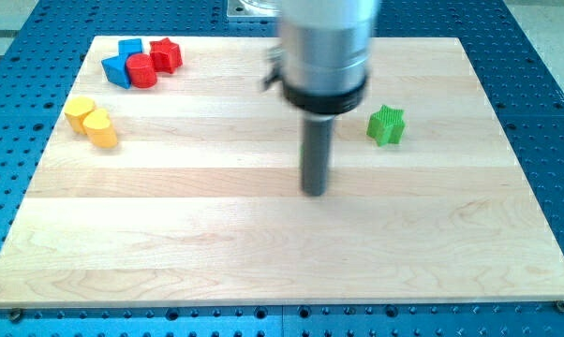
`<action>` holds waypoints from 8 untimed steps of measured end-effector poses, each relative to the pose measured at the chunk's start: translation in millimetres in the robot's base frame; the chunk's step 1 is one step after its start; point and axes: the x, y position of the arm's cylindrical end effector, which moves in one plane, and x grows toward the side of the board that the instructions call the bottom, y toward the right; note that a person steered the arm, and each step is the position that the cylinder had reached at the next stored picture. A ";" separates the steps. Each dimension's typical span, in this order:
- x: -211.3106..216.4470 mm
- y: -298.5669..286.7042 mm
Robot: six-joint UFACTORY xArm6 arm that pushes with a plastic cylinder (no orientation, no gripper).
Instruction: Push the green circle into the green star
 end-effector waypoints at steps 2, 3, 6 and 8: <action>19.3 -60.1; 19.3 -88.6; 19.3 -108.3; -10.1 -35.5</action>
